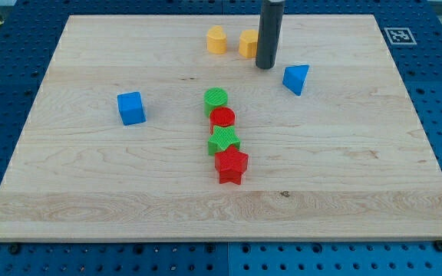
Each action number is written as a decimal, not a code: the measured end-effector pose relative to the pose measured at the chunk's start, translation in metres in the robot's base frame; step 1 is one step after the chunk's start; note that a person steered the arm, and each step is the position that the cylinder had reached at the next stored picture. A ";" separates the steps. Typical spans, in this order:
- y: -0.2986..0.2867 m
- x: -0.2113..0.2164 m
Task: Place the yellow hexagon to the right of the yellow heart
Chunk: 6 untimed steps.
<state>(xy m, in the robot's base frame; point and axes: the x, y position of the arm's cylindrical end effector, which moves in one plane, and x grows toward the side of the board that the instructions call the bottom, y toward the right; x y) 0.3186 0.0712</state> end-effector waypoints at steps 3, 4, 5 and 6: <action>-0.016 -0.029; 0.025 -0.025; 0.043 -0.059; 0.037 -0.074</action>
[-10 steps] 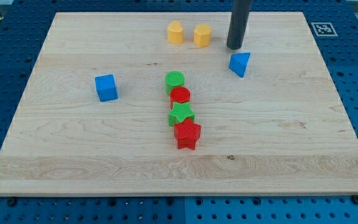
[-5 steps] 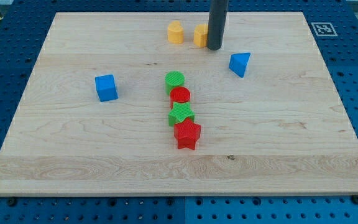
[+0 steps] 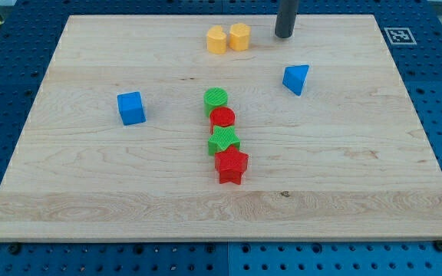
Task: Place the yellow hexagon to the right of the yellow heart
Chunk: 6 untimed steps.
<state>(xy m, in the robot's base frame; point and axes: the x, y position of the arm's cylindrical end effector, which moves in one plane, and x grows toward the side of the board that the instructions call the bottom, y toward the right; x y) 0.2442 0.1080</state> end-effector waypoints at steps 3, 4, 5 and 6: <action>-0.024 0.000; -0.013 0.000; 0.017 0.008; 0.020 0.010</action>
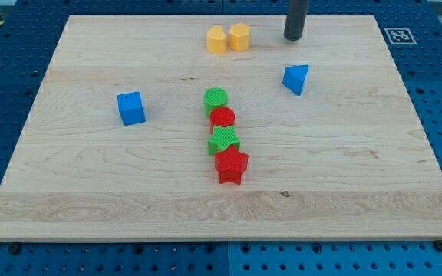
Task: Place the yellow hexagon to the right of the yellow heart
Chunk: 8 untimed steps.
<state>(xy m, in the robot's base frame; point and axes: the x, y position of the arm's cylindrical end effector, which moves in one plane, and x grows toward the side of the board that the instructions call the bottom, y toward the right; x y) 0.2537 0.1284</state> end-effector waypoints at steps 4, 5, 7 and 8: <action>0.009 0.018; 0.015 0.026; 0.025 0.039; 0.026 0.039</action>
